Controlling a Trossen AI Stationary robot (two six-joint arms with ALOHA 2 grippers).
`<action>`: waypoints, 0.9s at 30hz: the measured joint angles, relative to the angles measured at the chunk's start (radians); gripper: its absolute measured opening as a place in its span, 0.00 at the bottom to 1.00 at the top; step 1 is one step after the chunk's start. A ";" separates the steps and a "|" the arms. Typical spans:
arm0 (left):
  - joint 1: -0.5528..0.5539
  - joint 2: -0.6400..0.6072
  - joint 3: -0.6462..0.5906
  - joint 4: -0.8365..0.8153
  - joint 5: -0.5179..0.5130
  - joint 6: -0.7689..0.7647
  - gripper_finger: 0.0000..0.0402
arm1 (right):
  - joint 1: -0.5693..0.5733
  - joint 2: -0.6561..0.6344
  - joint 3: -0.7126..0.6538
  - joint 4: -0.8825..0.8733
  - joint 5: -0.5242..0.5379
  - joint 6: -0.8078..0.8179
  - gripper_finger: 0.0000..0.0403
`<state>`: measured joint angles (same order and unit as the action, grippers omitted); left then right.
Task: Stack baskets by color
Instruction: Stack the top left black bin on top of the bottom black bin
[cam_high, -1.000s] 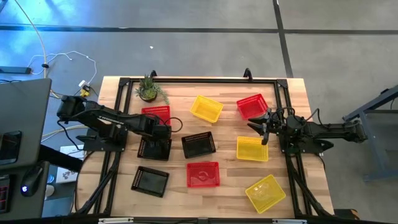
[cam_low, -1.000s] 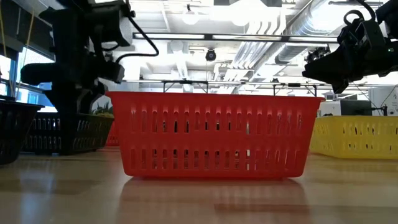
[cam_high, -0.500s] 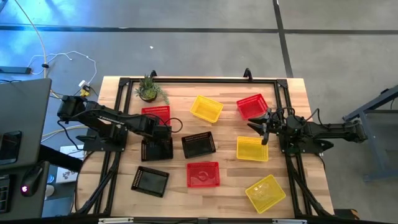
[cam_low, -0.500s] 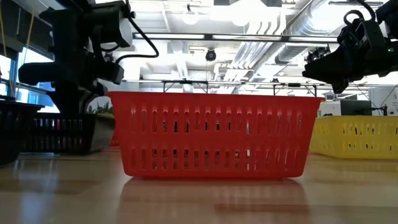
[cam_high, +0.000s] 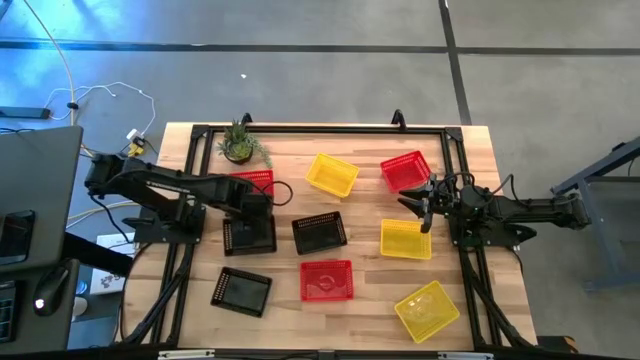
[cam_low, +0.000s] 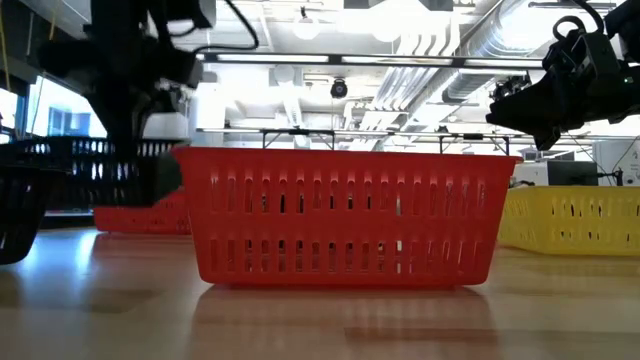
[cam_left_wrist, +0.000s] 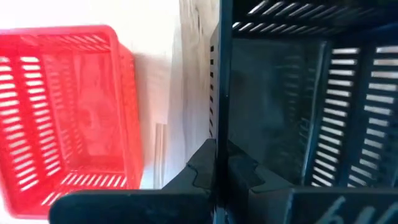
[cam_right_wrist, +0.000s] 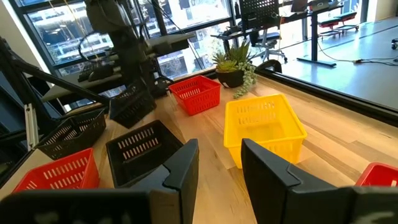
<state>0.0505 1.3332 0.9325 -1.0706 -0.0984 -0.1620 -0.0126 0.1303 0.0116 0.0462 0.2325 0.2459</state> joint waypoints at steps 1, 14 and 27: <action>0.000 -0.005 0.019 -0.025 0.000 0.004 0.00 | 0.000 0.000 0.000 0.000 0.000 0.000 0.27; -0.142 -0.053 0.219 -0.212 0.031 -0.047 0.00 | 0.000 0.000 0.000 0.000 0.000 0.000 0.27; -0.408 -0.044 0.261 -0.168 0.060 -0.251 0.00 | 0.000 0.000 0.000 0.000 0.000 0.000 0.27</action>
<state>-0.3573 1.2888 1.1931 -1.2387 -0.0383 -0.4130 -0.0125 0.1305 0.0116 0.0462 0.2325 0.2459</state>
